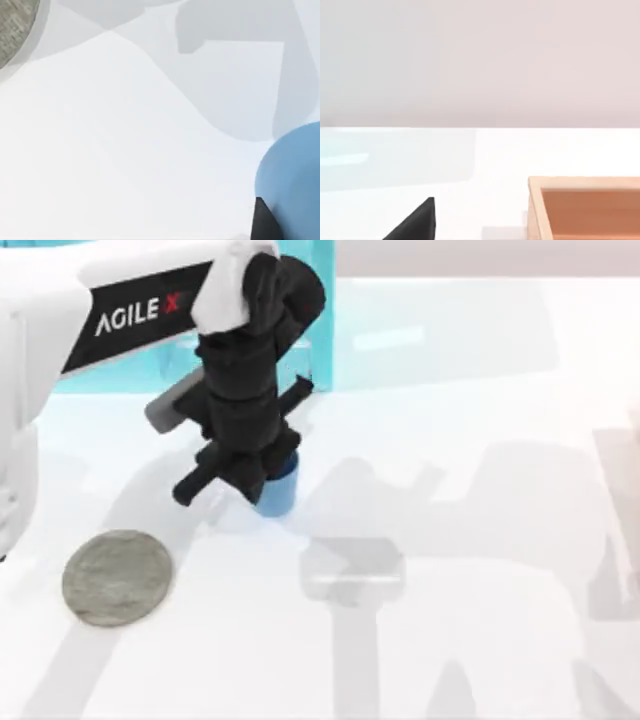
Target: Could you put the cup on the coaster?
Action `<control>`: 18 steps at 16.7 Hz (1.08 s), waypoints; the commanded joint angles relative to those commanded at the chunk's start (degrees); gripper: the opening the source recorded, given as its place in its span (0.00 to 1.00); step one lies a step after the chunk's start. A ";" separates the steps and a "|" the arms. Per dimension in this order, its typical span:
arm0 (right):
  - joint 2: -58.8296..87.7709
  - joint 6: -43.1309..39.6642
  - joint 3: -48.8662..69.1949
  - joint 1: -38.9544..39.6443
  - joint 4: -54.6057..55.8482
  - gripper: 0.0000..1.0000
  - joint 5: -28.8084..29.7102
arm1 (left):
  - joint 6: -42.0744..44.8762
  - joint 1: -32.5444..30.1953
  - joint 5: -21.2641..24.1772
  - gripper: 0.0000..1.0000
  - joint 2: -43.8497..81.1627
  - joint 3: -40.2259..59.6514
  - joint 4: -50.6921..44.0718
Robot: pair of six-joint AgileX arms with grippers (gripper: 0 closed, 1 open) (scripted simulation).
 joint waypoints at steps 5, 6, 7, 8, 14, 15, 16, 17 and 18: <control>0.00 0.00 0.00 0.00 0.00 1.00 0.00 | 33.54 10.09 -1.62 0.00 -7.48 -9.37 -2.19; 0.00 0.00 0.00 0.00 0.00 1.00 0.00 | 39.68 11.77 -1.87 0.00 -9.08 -11.14 -2.46; 0.00 0.00 0.00 0.00 0.00 1.00 0.00 | 45.44 13.30 -2.06 0.00 -10.70 -12.81 -2.66; 0.00 0.00 0.00 0.00 0.00 1.00 0.00 | 50.76 14.68 -2.21 0.00 -12.31 -14.36 -2.77; 0.00 0.00 0.00 0.00 0.00 1.00 0.00 | 70.76 19.76 -2.19 0.00 -19.87 -20.19 -2.53; 0.00 0.00 0.00 0.00 0.00 1.00 0.00 | 71.99 20.06 -2.13 0.00 -20.43 -20.51 -2.49; 0.00 0.00 0.00 0.00 0.00 1.00 0.00 | 72.62 20.21 -2.09 0.00 -20.72 -20.68 -2.46; 0.00 0.00 0.00 0.00 0.00 1.00 0.00 | 72.62 20.21 -2.09 0.00 -20.72 -20.68 -2.46; 0.00 0.00 0.00 0.00 0.00 1.00 0.00 | 72.62 20.21 -2.09 0.00 -20.72 -20.68 -2.46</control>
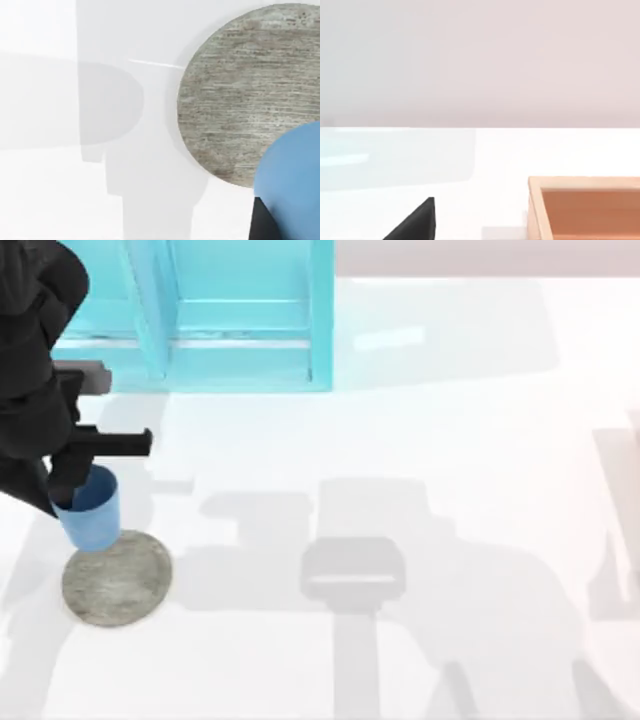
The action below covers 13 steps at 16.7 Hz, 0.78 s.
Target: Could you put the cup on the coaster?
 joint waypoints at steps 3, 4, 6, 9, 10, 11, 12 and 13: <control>0.00 0.00 0.00 0.00 0.00 1.00 0.00 | 0.01 -0.28 -0.07 0.00 0.26 0.19 -0.04; 0.00 0.00 0.00 0.00 0.00 1.00 0.00 | 0.01 -0.30 -0.07 0.00 0.30 0.06 0.10; 0.00 0.00 0.00 0.00 0.00 1.00 0.00 | -0.09 -0.46 -0.05 0.00 0.68 -1.26 1.72; 0.00 0.00 0.00 0.00 0.00 1.00 0.00 | -0.51 -0.75 -0.04 0.00 1.81 -4.81 6.55; 0.00 0.00 0.00 0.00 0.00 1.00 0.00 | -0.68 -0.85 -0.05 0.00 2.26 -6.15 8.34; 0.00 0.00 0.00 0.00 0.00 1.00 0.00 | -0.83 -0.97 -0.05 0.00 2.70 -7.45 10.06; 0.00 0.00 0.00 0.00 0.00 1.00 0.00 | -0.96 -1.08 -0.02 0.00 3.10 -8.61 11.59; 0.00 0.00 0.00 0.00 0.00 1.00 0.00 | -1.07 -1.17 0.03 0.00 3.41 -9.55 12.85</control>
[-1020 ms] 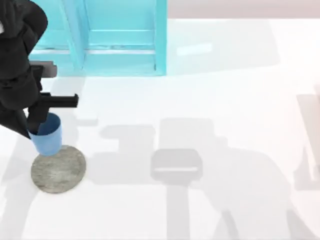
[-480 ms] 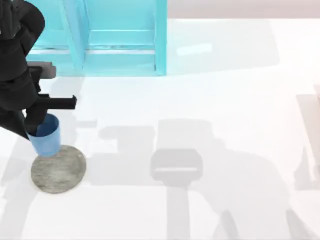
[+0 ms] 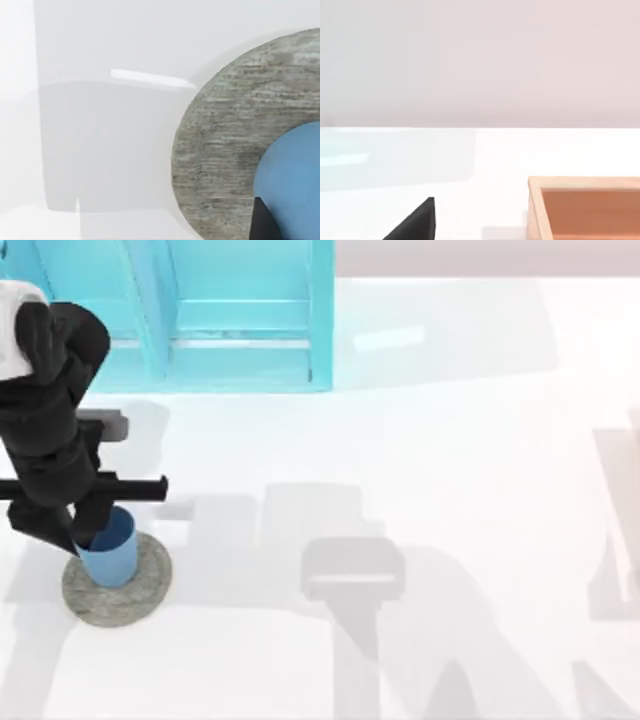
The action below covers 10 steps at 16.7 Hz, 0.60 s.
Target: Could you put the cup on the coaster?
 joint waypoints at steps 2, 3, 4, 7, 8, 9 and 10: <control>0.00 0.00 0.00 0.00 0.00 1.00 0.00 | -0.12 -0.09 0.11 0.00 0.28 -0.91 1.29; 0.00 0.00 0.00 0.00 0.00 1.00 0.00 | -0.12 -0.09 0.11 0.00 0.28 -0.91 1.29; 0.00 0.00 0.00 0.00 0.00 1.00 0.00 | -0.12 -0.09 0.11 0.00 0.28 -0.91 1.29; 0.00 0.00 0.00 0.00 0.00 1.00 0.00 | -0.12 -0.09 0.11 0.15 0.28 -0.91 1.29; 0.00 0.00 0.00 0.00 0.00 1.00 0.00 | -0.12 -0.09 0.11 0.23 0.28 -0.91 1.29; 0.00 0.00 0.00 0.00 0.00 1.00 0.00 | -0.12 -0.09 0.11 0.30 0.28 -0.91 1.29; 0.00 0.00 0.00 0.00 0.00 1.00 0.00 | -0.12 -0.09 0.11 0.38 0.28 -0.91 1.29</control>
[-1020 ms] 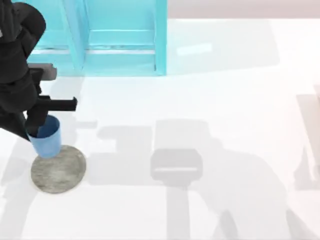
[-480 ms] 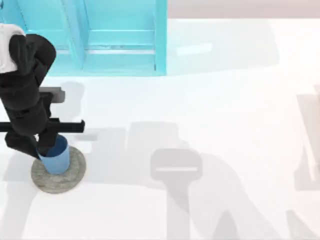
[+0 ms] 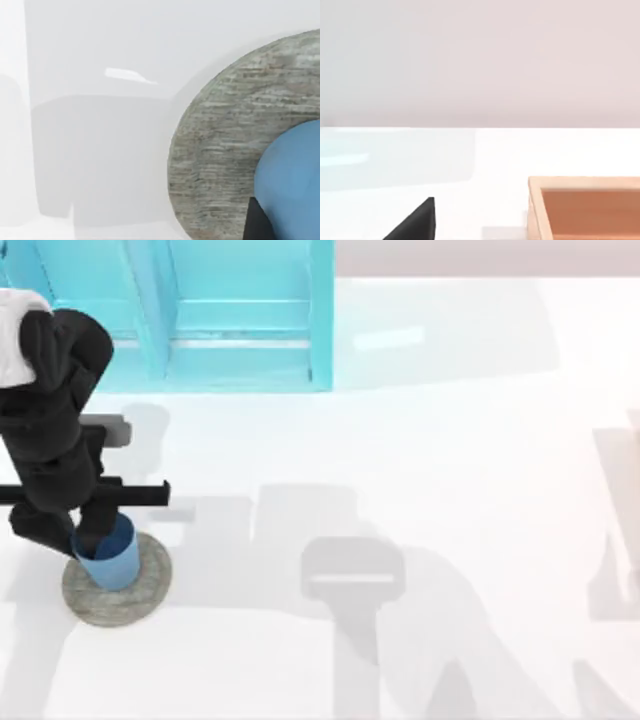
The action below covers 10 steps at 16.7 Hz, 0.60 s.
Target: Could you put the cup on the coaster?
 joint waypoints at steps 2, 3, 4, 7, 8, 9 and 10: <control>0.00 0.00 0.00 0.00 0.00 1.00 0.00 | 0.00 0.00 0.00 0.53 0.00 0.00 0.00; 0.00 0.00 0.00 0.00 0.00 1.00 0.00 | 0.00 0.00 0.00 0.60 0.00 0.00 0.00; 0.00 0.00 0.00 0.00 0.00 1.00 0.00 | 0.00 0.00 0.00 0.68 0.00 0.00 0.00; 0.00 0.00 0.00 0.00 0.00 1.00 0.00 | 0.00 0.00 0.00 0.90 0.00 0.00 0.00; 0.00 0.00 0.00 0.00 0.00 1.00 0.00 | 0.00 0.00 0.00 0.98 0.00 0.00 0.00; 0.00 0.00 0.00 0.00 0.00 1.00 0.00 | 0.00 0.00 0.00 1.00 0.00 0.00 0.00; 0.00 0.00 0.00 0.00 0.00 1.00 0.00 | 0.00 0.00 0.00 1.00 0.00 0.00 0.00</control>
